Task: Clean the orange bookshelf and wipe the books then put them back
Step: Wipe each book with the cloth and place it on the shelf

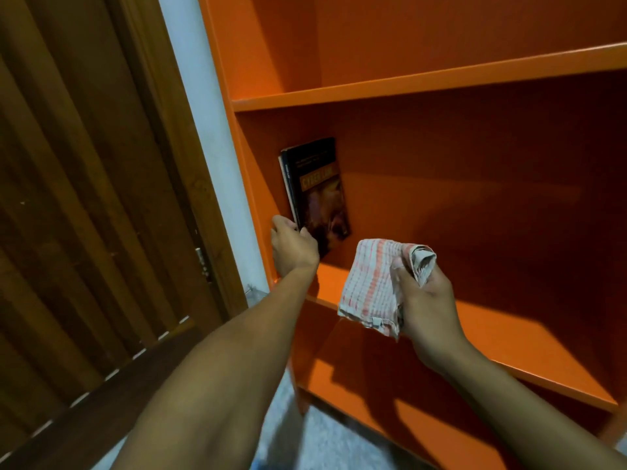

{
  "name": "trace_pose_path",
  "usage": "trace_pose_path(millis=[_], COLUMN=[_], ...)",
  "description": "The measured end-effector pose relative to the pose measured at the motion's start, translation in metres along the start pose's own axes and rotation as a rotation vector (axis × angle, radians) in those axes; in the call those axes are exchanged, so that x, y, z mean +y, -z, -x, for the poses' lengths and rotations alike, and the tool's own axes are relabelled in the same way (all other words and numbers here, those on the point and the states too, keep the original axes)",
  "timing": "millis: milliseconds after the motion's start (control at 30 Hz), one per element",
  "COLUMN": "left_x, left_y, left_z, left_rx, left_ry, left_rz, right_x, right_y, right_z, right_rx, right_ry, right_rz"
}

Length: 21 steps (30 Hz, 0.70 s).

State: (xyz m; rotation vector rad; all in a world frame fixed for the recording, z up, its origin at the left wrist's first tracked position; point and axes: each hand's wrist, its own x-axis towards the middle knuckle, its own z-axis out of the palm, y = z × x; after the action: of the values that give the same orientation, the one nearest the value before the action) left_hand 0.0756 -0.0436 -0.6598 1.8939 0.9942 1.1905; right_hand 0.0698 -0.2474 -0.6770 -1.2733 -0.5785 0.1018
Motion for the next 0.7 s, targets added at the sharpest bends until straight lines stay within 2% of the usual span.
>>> trace_pose_path(millis=[133, 233, 400, 567, 700], left_x=[-0.045, -0.093, -0.194, -0.298, -0.357], left_y=[0.040, 0.079, 0.134, 0.175, 0.185], left_z=[0.026, 0.049, 0.091, 0.156, 0.210], left_rx=[-0.029, -0.055, -0.186, -0.459, -0.614], left_ry=[-0.270, -0.297, -0.143, 0.229, 0.425], left_rz=[-0.131, -0.188, -0.297, -0.373, -0.473], right_x=[0.002, 0.014, 0.048, 0.099, 0.134], right_y=[-0.018, -0.043, -0.081, -0.107, -0.119], right_z=[0.019, 0.037, 0.066, 0.110, 0.137], right_rx=[-0.052, -0.056, -0.085, -0.115, -0.141], right_ry=[-0.065, -0.127, -0.293, -0.634, -0.857], right_rz=[0.016, 0.018, 0.006, -0.015, 0.042])
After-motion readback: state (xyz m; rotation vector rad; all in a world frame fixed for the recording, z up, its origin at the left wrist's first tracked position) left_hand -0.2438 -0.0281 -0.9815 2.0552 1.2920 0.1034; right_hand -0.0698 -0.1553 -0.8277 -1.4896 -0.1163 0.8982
